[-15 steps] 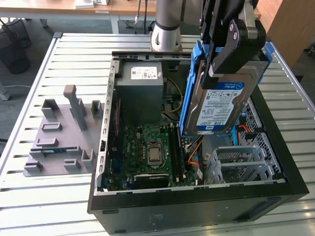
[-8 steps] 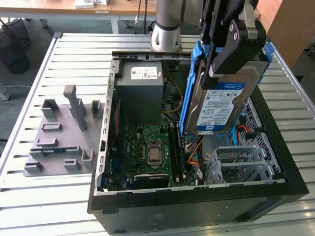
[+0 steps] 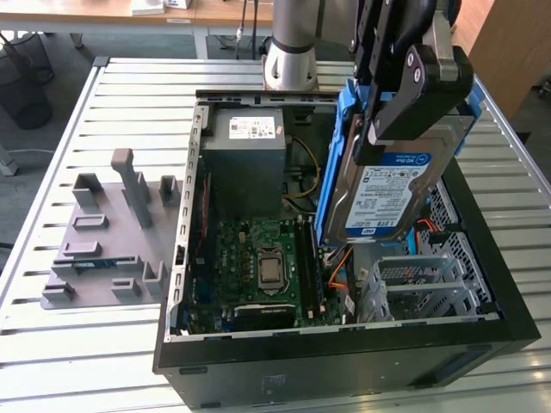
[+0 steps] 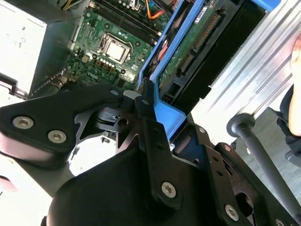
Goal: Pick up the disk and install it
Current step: 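Insert the disk into the insertion slot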
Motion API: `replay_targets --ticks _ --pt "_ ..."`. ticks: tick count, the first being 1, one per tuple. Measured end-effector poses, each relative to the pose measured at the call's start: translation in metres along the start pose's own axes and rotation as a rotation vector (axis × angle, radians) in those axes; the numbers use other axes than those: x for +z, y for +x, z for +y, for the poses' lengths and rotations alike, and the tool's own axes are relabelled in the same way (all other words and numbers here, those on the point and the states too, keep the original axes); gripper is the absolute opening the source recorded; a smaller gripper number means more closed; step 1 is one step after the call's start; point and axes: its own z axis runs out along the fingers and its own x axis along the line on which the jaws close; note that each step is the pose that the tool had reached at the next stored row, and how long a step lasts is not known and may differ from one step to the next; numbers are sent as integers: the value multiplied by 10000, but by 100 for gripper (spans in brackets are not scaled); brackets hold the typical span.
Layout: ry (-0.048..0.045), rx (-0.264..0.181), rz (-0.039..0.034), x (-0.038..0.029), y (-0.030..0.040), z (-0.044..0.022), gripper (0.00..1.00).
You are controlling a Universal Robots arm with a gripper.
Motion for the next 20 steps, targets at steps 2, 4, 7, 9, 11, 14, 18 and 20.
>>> replay_targets --ticks 2,4,7,9,11,14,18,20 --pt "0 1 -1 3 9 -25 36" --pt "-6 0 0 5 13 -80 36" --pt "-20 1 1 10 21 -177 36" --pt "-23 1 2 19 36 -224 36" --pt "-24 0 3 35 76 -253 36" --pt "-24 2 0 68 134 -309 36" --pt "-33 0 1 114 187 -413 36" --pt "-37 1 1 136 213 -464 36"
